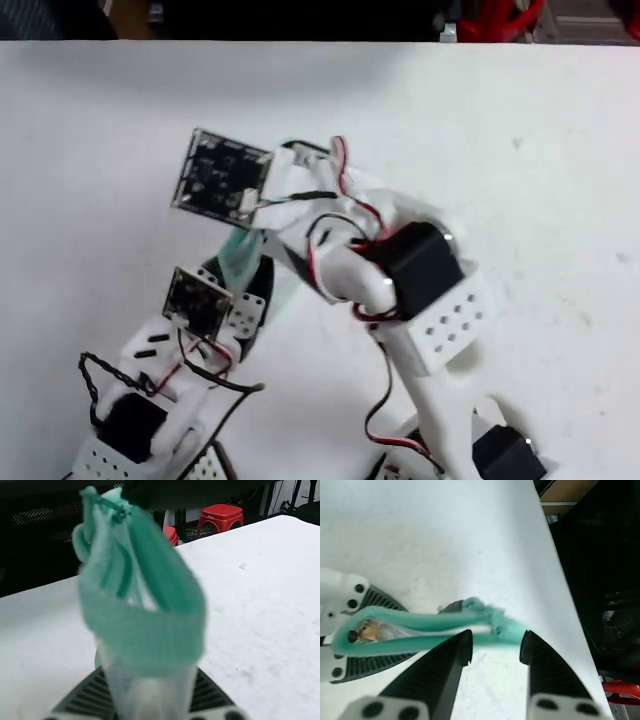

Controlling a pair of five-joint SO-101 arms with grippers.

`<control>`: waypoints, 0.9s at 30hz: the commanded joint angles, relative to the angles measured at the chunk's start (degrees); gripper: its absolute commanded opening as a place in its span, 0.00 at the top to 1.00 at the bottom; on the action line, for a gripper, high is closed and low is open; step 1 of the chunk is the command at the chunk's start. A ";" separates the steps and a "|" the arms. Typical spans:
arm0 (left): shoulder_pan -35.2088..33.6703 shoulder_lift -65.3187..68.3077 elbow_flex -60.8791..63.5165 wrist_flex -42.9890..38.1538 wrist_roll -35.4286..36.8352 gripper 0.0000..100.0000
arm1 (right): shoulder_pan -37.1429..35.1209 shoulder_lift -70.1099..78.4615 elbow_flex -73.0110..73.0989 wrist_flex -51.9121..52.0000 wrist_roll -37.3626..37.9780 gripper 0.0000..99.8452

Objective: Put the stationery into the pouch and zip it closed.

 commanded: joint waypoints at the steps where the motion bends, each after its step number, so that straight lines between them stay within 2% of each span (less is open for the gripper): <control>1: 1.10 -0.40 -2.11 -0.26 -0.62 0.98 | 0.13 -2.24 -1.85 0.22 -2.99 0.84; 4: 1.10 -0.40 -2.20 -0.18 -0.62 0.98 | 0.22 -2.59 -4.75 0.22 -11.87 0.84; 6: 1.10 -0.40 -2.20 -0.18 -0.62 0.98 | 0.48 -2.33 -5.80 0.40 -14.86 0.84; 11: 1.10 -0.40 -2.20 -0.18 -0.62 0.98 | 0.40 2.68 -6.24 2.15 -15.56 0.78; 16: 0.92 -0.40 -2.20 -0.18 -0.62 0.98 | 2.95 8.04 -6.33 2.42 -15.03 0.80; 21: 1.10 -0.40 -2.20 -0.18 -0.62 0.98 | 2.59 8.92 -6.24 3.30 -9.67 0.84; 27: 1.10 -0.40 -2.11 -0.18 -0.62 0.98 | 2.59 9.54 -4.22 -4.18 1.23 0.85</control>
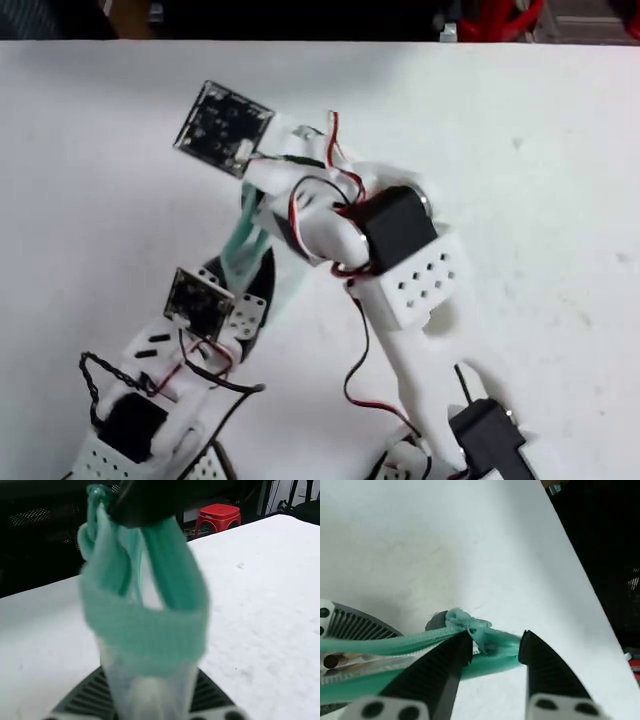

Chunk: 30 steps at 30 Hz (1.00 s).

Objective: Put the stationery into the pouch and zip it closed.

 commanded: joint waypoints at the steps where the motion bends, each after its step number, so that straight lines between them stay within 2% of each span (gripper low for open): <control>1: 0.84 -0.40 -2.11 -0.18 -0.62 0.98 | 0.31 -0.04 1.49 -3.91 8.62 0.86; 5: 0.84 -0.40 -2.02 -0.18 -0.62 0.98 | -2.15 -0.57 4.92 -4.09 18.02 0.99; 6: 0.84 -0.40 -2.02 -0.18 -0.62 0.98 | -2.24 -0.66 5.10 -3.21 18.90 0.97; 13: 0.48 -0.40 -2.11 -0.18 -0.62 0.98 | -3.30 -4.70 5.36 1.89 18.64 0.98; 19: 0.48 -0.40 -2.20 -0.18 -0.62 0.98 | -5.67 -6.29 5.01 6.37 10.99 0.98; 30: 0.66 -0.40 -2.20 -0.18 -0.62 0.98 | -13.67 -14.20 5.19 6.37 -4.66 0.98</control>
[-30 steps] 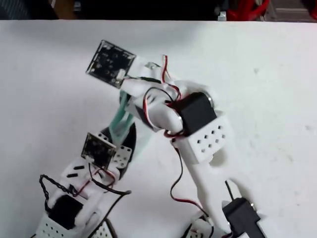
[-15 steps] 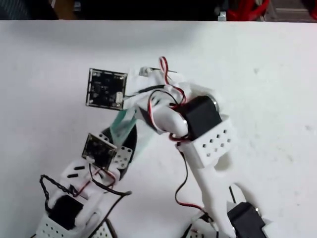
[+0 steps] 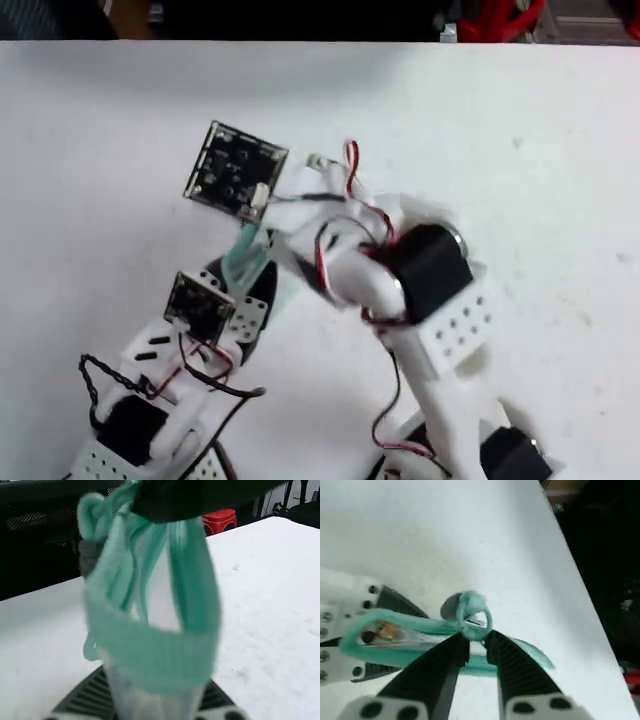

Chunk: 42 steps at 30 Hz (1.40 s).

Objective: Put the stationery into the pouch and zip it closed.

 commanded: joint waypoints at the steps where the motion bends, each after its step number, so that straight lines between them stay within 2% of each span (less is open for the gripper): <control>1: 0.40 0.04 -2.20 -0.18 -0.44 0.98 | -5.23 -3.03 -0.70 1.36 -4.40 0.98; 12: 0.22 0.04 -2.20 -0.18 -0.44 0.98 | -12.18 -0.31 -0.70 0.84 -10.20 0.98; 16: 0.13 0.04 -2.20 -0.18 -0.44 0.98 | -12.44 -0.84 -0.97 0.84 -9.67 0.98; 18: 0.13 0.04 -2.20 -0.09 -0.44 0.98 | -10.15 -2.07 -2.73 1.01 -9.41 0.98; 22: 0.31 0.04 -2.29 -0.09 -0.97 0.98 | 0.92 -6.02 -9.14 0.84 -0.70 0.98; 25: 1.45 0.04 -2.90 0.53 -7.38 0.98 | 9.19 -7.34 -9.41 1.45 5.63 0.97; 29: 3.65 0.04 -6.59 6.15 -11.34 0.98 | 15.60 -7.87 -8.18 5.85 10.73 0.87; 34: 4.00 0.04 -7.03 7.56 -11.69 0.98 | 16.31 -8.48 -3.52 10.15 18.20 0.73; 39: 4.00 0.04 -7.12 8.09 -11.69 0.98 | 15.08 -11.38 5.19 10.07 27.96 0.72; 42: 4.00 0.04 -7.12 8.09 -11.69 0.98 | 13.05 -10.95 8.62 7.08 28.48 0.72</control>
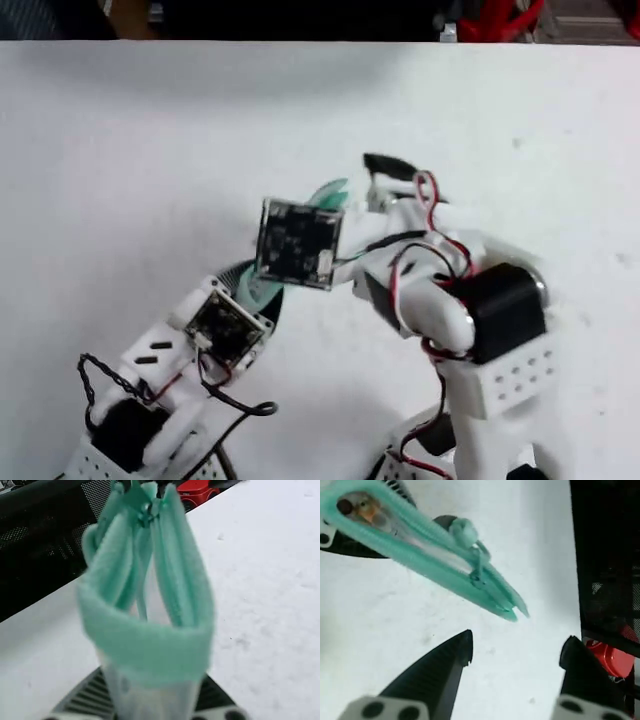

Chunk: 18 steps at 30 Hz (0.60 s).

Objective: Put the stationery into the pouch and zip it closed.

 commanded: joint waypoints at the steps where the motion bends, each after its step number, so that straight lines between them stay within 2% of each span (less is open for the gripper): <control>1: 0.75 -0.31 -3.60 0.18 -0.62 0.98 | -1.54 -0.57 2.37 -4.62 1.05 0.72; 4: 0.75 -0.31 -3.60 0.18 -0.62 0.98 | -1.71 1.27 3.52 -11.47 -0.53 0.72; 9: 0.75 -0.31 -3.60 0.18 -0.62 0.98 | -3.82 5.32 3.87 -12.44 -0.09 0.73; 11: 0.75 -0.31 -3.60 -0.09 -0.62 0.98 | -5.41 6.37 3.96 -11.21 2.64 0.79; 14: 0.75 -0.31 -3.60 -0.26 -0.62 0.98 | -8.40 7.43 3.96 -8.31 6.42 0.98; 18: 0.48 -0.40 -3.69 -0.35 -0.62 0.98 | -8.92 6.64 3.16 -5.93 7.03 0.98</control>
